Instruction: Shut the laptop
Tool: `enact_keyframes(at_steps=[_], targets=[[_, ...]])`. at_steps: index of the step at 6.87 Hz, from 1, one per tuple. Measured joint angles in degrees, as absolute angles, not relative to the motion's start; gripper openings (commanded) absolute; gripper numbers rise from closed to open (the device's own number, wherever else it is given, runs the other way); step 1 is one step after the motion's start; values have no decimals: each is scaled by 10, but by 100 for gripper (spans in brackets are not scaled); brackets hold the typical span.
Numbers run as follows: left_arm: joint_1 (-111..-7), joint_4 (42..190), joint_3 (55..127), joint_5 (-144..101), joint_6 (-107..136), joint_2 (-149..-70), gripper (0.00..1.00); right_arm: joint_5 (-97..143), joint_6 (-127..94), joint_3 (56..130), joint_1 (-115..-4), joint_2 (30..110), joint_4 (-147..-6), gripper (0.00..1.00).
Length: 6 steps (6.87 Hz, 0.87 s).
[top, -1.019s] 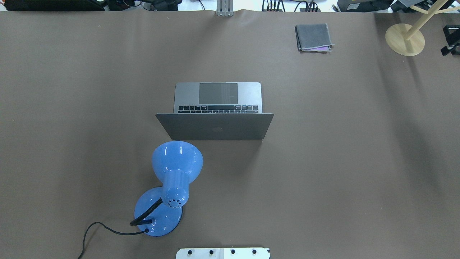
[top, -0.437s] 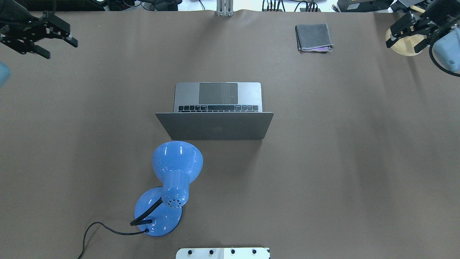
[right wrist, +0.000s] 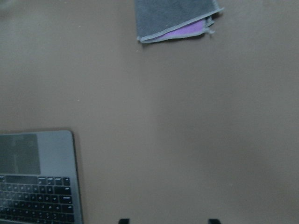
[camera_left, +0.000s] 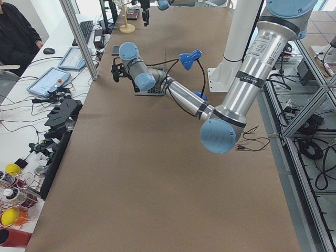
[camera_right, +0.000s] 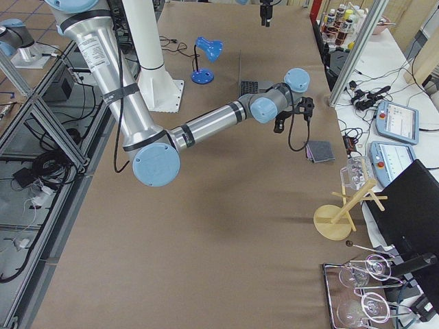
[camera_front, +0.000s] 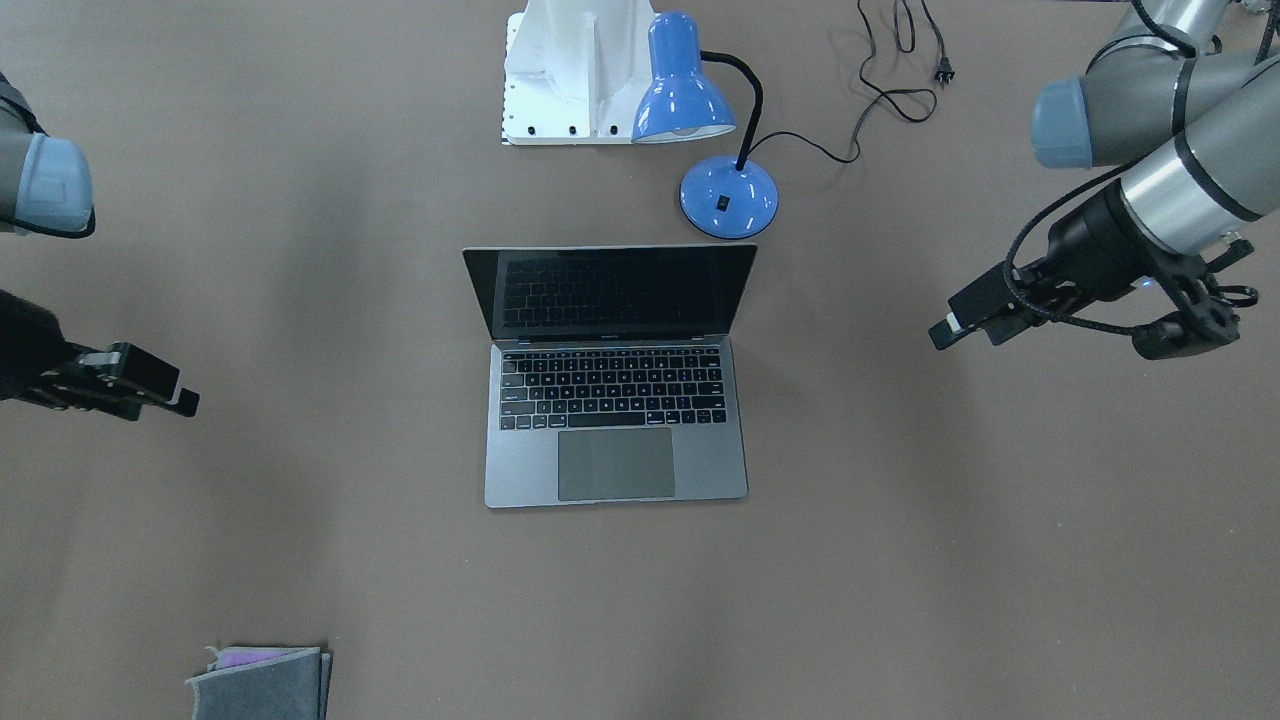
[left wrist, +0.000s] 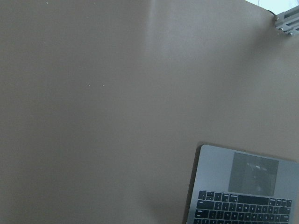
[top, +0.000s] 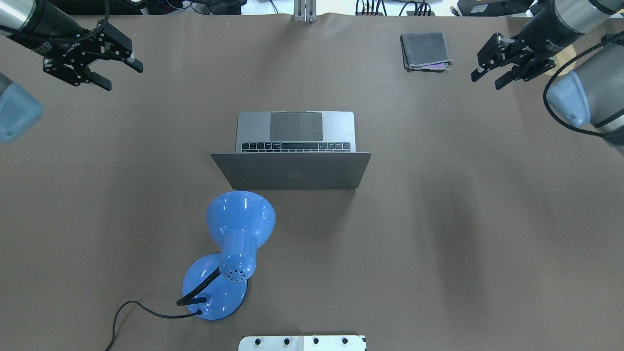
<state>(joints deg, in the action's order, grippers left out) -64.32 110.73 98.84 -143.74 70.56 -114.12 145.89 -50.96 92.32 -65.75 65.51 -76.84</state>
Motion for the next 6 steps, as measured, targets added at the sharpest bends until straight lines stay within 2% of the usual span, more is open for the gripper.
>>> enact_keyframes(at_steps=[3, 6], targets=[[-595, 1109, 1044, -1456, 808, -1149, 0, 1492, -650, 1024, -579, 658, -738, 0], [-531, 1110, 1051, -1451, 878, -1167, 0, 1467, -732, 1074, -505, 642, -736, 0]])
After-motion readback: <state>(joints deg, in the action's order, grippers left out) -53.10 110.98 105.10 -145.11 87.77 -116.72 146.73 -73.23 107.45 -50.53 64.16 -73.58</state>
